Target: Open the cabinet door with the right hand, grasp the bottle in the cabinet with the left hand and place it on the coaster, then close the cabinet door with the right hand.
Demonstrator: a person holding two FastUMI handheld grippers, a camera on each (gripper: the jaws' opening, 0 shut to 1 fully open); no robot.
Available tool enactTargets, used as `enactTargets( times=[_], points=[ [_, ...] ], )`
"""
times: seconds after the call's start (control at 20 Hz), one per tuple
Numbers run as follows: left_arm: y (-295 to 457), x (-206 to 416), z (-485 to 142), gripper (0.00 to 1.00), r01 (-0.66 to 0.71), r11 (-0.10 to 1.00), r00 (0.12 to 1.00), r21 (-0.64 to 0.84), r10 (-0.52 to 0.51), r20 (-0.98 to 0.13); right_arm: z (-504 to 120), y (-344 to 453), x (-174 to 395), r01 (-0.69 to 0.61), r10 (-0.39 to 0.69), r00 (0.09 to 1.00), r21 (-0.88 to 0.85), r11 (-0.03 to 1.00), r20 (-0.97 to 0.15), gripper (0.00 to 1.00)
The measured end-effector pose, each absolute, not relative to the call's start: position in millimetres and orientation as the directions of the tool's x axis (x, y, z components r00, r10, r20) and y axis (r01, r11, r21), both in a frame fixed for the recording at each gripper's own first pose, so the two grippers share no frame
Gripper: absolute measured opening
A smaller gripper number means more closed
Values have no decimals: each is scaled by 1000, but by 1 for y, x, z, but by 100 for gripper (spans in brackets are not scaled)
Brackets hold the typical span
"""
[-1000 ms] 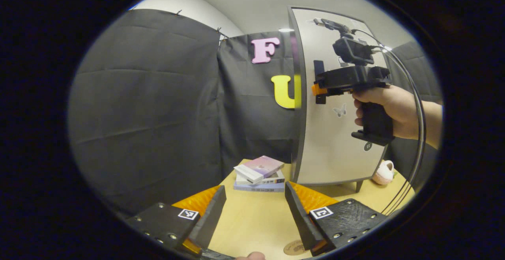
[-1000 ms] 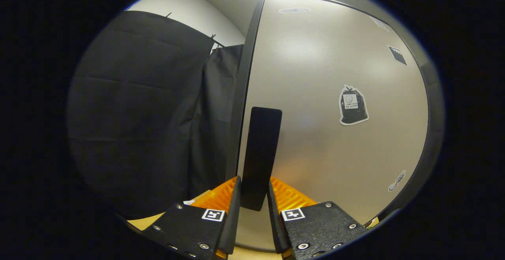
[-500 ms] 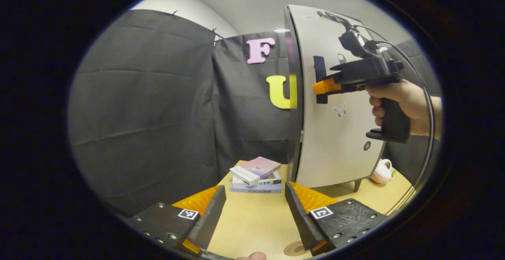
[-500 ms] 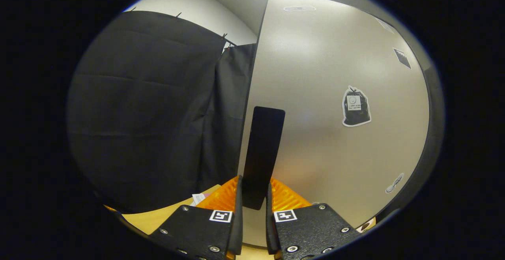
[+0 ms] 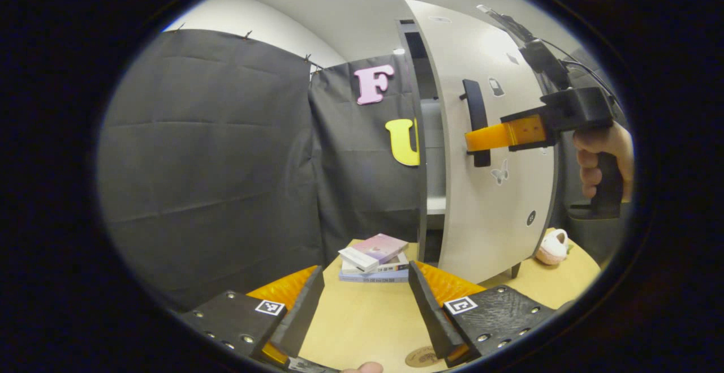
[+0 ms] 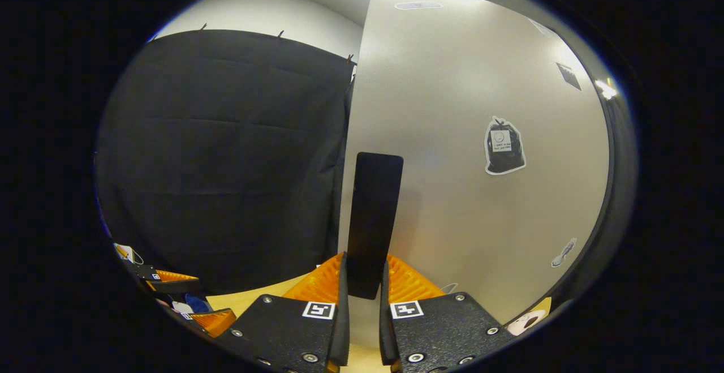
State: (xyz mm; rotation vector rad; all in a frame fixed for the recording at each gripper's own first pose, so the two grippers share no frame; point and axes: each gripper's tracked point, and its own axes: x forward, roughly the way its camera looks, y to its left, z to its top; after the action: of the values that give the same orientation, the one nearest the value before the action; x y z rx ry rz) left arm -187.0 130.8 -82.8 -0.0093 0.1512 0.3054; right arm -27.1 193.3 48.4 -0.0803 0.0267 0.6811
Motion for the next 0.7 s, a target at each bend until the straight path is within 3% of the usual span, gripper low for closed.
enactTargets(
  times=[0.1, 0.15, 0.3, 0.45, 0.6, 0.65, 0.7],
  points=[
    [110, -193, -78, 90, -275, 961, 948, 38, 277, -159, 48, 187, -38, -664, 662, 748, -61, 745, -47, 21],
    [101, -197, -72, 86, -265, 963, 950, 52, 270, -155, 48, 183, -41, -677, 675, 736, -53, 734, -47, 21],
    [72, -209, -55, 89, -224, 971, 962, 82, 233, -140, 44, 171, -33, -700, 699, 714, -41, 713, -42, 21],
    [46, -209, -50, 86, -167, 983, 975, 70, 175, -133, 38, 160, -18, -698, 698, 715, -15, 715, -36, 21],
    [22, -213, -46, 90, -108, 993, 984, 57, 115, -135, 36, 150, -20, -688, 688, 725, -28, 725, -31, 21],
    [12, -214, -45, 82, -84, 995, 987, 46, 89, -136, 36, 145, -24, -681, 681, 732, -23, 731, -32, 22],
    [5, -216, -42, 82, -64, 997, 989, 37, 68, -131, 37, 139, -30, -672, 672, 740, -18, 740, -34, 22]
  ],
)
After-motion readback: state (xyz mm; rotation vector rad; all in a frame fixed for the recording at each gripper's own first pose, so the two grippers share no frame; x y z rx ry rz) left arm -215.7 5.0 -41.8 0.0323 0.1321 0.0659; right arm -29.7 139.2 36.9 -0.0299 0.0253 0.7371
